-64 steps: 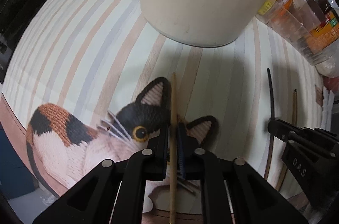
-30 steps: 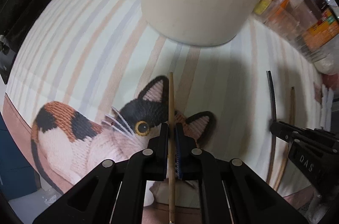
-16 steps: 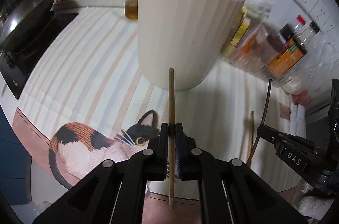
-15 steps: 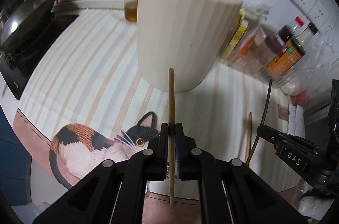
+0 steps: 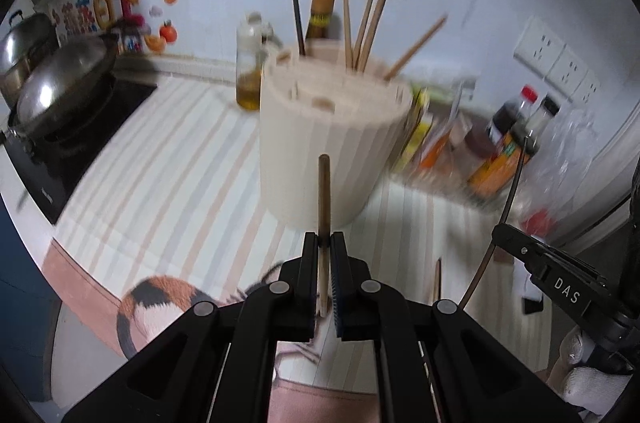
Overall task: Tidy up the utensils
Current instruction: 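Lift both held chopsticks up over the beige chopstick holder, then lower both chopsticks into the holder and open both tools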
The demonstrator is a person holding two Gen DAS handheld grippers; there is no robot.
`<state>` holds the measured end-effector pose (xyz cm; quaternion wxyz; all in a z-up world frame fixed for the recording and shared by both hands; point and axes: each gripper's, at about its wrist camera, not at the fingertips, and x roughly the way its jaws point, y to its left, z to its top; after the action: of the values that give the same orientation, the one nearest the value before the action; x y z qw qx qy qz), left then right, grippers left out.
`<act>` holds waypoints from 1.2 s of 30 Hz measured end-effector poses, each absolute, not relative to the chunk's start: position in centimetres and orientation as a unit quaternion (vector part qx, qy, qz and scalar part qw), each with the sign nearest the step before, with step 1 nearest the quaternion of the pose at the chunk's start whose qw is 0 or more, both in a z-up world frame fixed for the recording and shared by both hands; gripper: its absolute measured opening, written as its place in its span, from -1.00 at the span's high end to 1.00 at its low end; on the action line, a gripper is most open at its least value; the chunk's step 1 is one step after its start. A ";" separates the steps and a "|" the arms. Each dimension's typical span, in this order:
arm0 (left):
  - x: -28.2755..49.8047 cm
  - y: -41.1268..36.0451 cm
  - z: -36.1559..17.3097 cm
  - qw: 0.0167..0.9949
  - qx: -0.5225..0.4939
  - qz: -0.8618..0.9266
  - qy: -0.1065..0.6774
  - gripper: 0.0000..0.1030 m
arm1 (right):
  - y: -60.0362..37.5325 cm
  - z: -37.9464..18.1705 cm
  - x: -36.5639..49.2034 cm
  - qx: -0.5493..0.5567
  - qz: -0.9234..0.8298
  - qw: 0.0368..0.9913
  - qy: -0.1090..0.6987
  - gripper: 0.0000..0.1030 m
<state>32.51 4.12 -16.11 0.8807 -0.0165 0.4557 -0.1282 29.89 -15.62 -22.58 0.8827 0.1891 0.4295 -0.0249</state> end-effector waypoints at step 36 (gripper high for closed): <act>48.5 0.6 0.3 0.921 -0.043 -0.156 0.353 0.94 | -18.4 -5.0 47.4 0.212 -0.027 0.948 0.236 0.91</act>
<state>48.51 0.62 0.25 0.9215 -0.0435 0.3531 -0.1560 47.44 -18.42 -5.00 0.9481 0.2120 0.2355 -0.0267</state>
